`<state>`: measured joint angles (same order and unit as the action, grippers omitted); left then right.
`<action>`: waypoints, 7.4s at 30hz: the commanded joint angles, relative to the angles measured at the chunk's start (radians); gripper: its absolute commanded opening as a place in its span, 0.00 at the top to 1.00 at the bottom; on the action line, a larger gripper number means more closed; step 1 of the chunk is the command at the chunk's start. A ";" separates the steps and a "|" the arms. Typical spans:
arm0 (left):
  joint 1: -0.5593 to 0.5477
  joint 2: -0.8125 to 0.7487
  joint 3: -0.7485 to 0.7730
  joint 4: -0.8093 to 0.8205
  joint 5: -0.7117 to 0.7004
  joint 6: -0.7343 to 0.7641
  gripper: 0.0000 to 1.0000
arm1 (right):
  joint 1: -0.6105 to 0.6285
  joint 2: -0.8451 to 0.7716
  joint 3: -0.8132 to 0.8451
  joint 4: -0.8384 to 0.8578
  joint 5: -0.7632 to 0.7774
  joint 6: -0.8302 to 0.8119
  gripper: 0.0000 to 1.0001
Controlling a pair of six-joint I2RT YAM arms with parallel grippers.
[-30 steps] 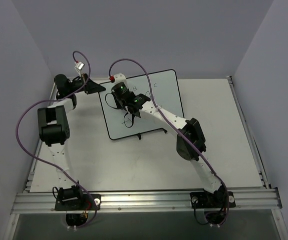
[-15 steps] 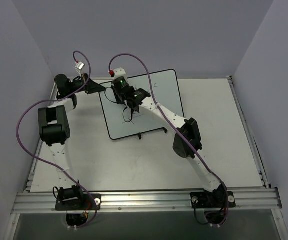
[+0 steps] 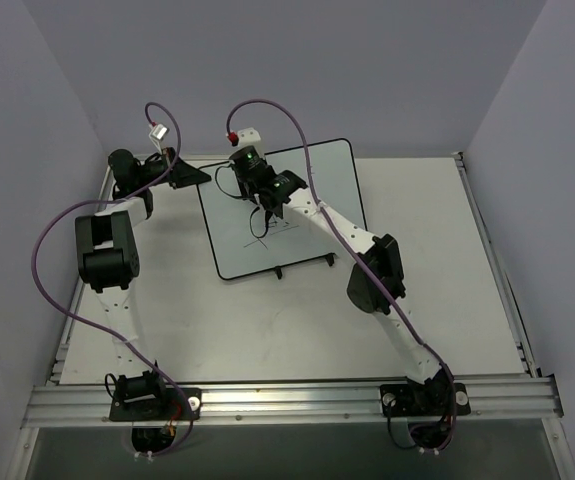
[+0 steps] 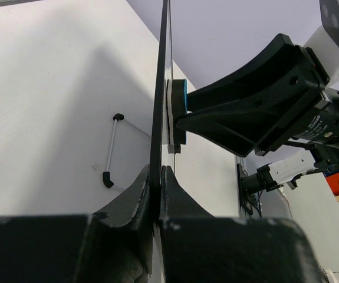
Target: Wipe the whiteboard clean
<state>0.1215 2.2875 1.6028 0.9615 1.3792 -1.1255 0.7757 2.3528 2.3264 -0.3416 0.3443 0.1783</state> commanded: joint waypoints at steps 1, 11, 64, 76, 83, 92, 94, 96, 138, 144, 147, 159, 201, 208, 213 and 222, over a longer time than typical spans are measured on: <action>-0.002 -0.076 0.009 0.175 0.003 0.085 0.98 | -0.059 0.010 0.019 -0.031 0.088 0.003 1.00; 0.000 -0.068 0.011 0.209 0.009 0.061 0.98 | -0.147 -0.059 -0.090 0.024 -0.025 0.003 1.00; 0.003 -0.060 0.022 0.272 0.020 0.003 0.98 | -0.026 -0.339 -0.734 0.541 -0.082 -0.011 1.00; 0.003 -0.059 0.022 0.284 0.023 -0.007 0.98 | -0.156 -0.385 -0.812 0.540 -0.008 0.033 1.00; 0.004 -0.059 0.022 0.301 0.024 -0.019 0.98 | -0.262 -0.405 -0.825 0.504 -0.004 0.043 1.00; 0.004 -0.060 0.023 0.313 0.026 -0.030 0.98 | -0.245 -0.400 -0.822 0.529 -0.110 0.052 1.00; 0.004 -0.062 0.023 0.316 0.027 -0.031 0.98 | -0.210 -0.392 -0.814 0.532 -0.103 0.043 1.00; 0.004 -0.062 0.023 0.316 0.026 -0.031 0.98 | -0.149 -0.394 -0.825 0.546 -0.091 0.036 1.00; 0.004 -0.057 0.023 0.368 0.024 -0.069 0.98 | -0.260 -0.478 -1.081 0.677 -0.136 0.124 1.00; 0.003 -0.056 0.023 0.370 0.023 -0.069 0.98 | -0.067 -0.489 -1.108 0.748 -0.073 0.133 1.00; 0.003 -0.054 0.022 0.376 0.023 -0.072 0.98 | 0.019 -0.477 -1.112 0.782 -0.047 0.147 1.00; 0.003 -0.062 0.017 0.387 0.023 -0.082 0.98 | 0.091 -0.394 -1.062 0.757 0.027 0.127 1.00; -0.002 -0.060 0.017 0.408 0.037 -0.099 0.98 | -0.325 -0.535 -1.267 0.883 -0.254 0.128 1.00; -0.002 -0.059 0.019 0.408 0.037 -0.099 0.98 | -0.340 -0.523 -1.104 0.730 -0.197 0.036 1.00; -0.002 -0.059 0.017 0.408 0.037 -0.099 0.98 | -0.352 -0.500 -1.079 0.707 -0.208 0.038 1.00; 0.000 -0.059 0.019 0.408 0.037 -0.099 0.98 | -0.323 -0.495 -1.265 0.803 -0.254 0.096 1.00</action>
<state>0.1226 2.2871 1.5990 1.1999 1.3746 -1.2999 0.4400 1.8374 1.1484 0.4919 0.1101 0.2512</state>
